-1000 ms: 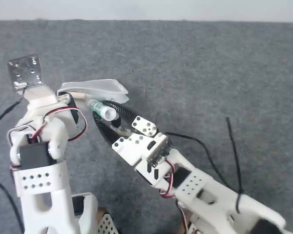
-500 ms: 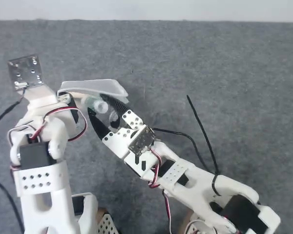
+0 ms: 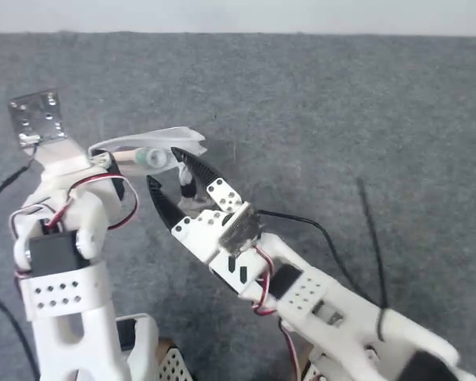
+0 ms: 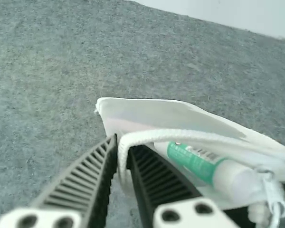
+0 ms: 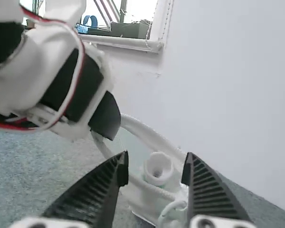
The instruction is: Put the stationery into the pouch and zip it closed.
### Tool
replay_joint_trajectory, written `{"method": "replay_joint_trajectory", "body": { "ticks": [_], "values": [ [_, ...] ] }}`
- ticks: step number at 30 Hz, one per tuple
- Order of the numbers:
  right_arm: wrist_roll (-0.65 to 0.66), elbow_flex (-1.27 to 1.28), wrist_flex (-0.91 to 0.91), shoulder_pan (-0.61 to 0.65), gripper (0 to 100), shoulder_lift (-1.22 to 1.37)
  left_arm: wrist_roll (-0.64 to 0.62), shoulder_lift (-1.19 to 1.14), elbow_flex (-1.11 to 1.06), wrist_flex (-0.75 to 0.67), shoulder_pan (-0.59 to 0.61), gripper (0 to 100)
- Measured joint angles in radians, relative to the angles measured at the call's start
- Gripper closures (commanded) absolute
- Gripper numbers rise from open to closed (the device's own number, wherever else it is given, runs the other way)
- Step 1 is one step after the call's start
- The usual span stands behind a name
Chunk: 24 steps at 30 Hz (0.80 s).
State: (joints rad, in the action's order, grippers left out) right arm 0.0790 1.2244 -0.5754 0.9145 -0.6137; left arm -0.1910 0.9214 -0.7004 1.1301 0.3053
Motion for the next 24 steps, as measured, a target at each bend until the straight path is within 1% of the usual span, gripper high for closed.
{"method": "replay_joint_trajectory", "body": {
  "ticks": [2,5,7,11,15,20,22,24],
  "values": [
    [-0.057,0.000,0.106,0.000,88.7,-0.091,-0.005,0.000,0.000,0.000,0.012,99],
    [-0.117,0.000,0.209,0.000,99.8,-0.201,-0.005,0.000,0.000,0.000,0.014,99],
    [-0.140,0.000,0.227,0.000,96.8,-0.241,-0.005,0.000,0.000,0.000,0.014,99],
    [-0.181,-0.003,0.233,0.000,96.5,-0.239,-0.005,0.000,0.000,0.000,0.014,99],
    [-0.207,-0.069,0.233,0.000,96.5,-0.147,-0.005,0.000,0.000,0.000,0.014,99],
    [-0.209,-0.226,0.242,-0.003,96.3,0.084,-0.005,0.000,0.000,0.000,0.014,99],
    [-0.210,-0.298,0.299,-0.023,96.4,0.183,-0.005,0.000,0.000,0.000,0.014,99],
    [-0.210,-0.394,0.399,-0.046,96.4,0.252,-0.005,0.000,0.000,0.000,0.012,99]
  ]
}}
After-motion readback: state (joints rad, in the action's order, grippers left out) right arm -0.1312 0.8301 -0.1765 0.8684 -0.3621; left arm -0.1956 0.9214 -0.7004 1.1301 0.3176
